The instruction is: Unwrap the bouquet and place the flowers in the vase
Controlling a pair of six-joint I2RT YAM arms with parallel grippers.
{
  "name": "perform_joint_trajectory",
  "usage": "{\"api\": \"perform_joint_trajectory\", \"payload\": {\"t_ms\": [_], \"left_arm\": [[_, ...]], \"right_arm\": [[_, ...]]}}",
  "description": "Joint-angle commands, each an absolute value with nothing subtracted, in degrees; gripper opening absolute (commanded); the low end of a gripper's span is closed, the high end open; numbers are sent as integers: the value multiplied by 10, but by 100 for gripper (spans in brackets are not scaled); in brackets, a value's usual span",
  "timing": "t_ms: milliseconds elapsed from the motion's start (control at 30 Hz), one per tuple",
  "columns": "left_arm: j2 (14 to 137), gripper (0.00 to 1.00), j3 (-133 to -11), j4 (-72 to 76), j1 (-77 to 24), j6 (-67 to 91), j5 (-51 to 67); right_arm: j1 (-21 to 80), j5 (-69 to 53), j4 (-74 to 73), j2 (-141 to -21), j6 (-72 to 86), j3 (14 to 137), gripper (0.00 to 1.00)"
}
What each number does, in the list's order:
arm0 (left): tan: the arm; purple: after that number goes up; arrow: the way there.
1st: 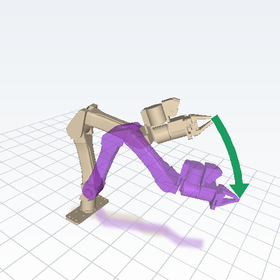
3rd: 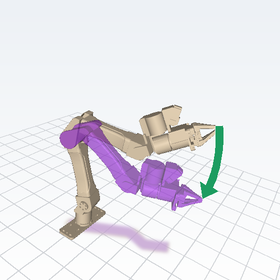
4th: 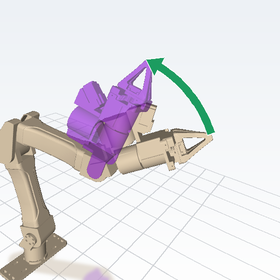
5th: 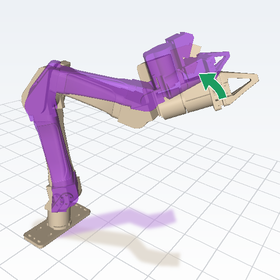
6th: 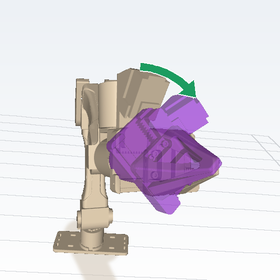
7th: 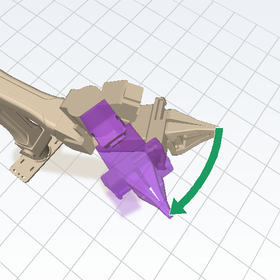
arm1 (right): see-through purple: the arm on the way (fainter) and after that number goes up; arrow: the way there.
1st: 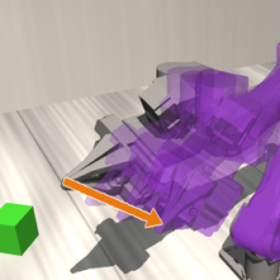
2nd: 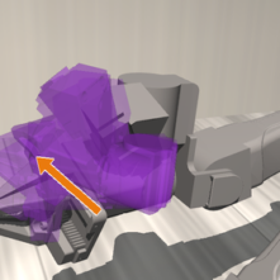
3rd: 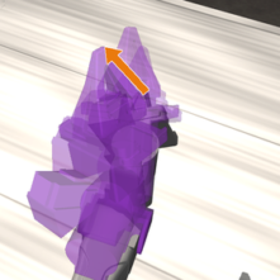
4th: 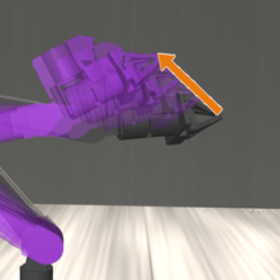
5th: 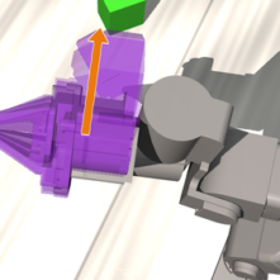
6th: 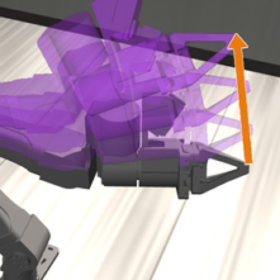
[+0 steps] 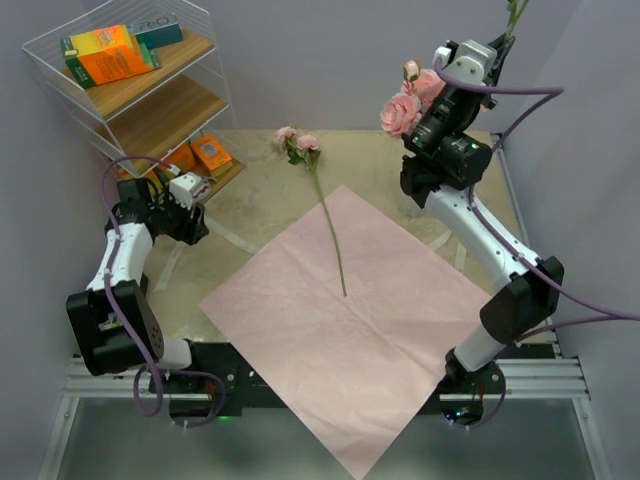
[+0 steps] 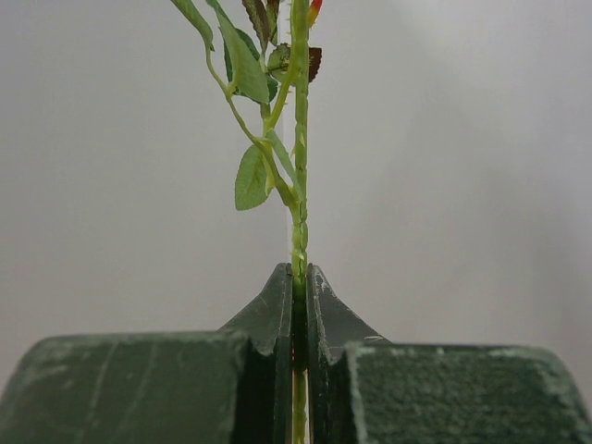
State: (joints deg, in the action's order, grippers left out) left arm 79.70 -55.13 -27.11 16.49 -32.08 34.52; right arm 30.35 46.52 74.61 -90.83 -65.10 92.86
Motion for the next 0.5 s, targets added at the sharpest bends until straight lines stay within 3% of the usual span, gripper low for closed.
{"api": "perform_joint_trajectory", "payload": {"t_ms": [0,467], "left_arm": [[818,62,-577,-245,171,-312,376],[886,62,-645,-301,173,-338,397]], "right_arm": [[284,470,864,-939,-633,997,0],[236,441,928,-1028,-615,1085,0]]}}
